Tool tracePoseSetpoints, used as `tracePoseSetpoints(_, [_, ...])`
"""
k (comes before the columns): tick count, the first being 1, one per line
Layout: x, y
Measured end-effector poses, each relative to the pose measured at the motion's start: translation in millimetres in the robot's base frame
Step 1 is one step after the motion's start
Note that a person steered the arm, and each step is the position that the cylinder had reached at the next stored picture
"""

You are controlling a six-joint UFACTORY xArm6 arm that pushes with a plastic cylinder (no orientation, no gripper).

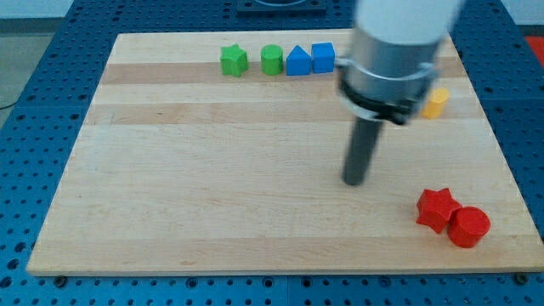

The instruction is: Push the hexagon below the yellow heart

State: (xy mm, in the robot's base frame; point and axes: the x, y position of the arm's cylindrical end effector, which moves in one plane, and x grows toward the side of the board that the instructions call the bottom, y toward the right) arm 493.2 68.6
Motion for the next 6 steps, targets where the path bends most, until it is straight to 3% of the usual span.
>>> tracePoseSetpoints(1, [-86, -16])
tracePoseSetpoints(2, [-123, 5])
tracePoseSetpoints(3, [-123, 51])
tracePoseSetpoints(6, [-115, 104])
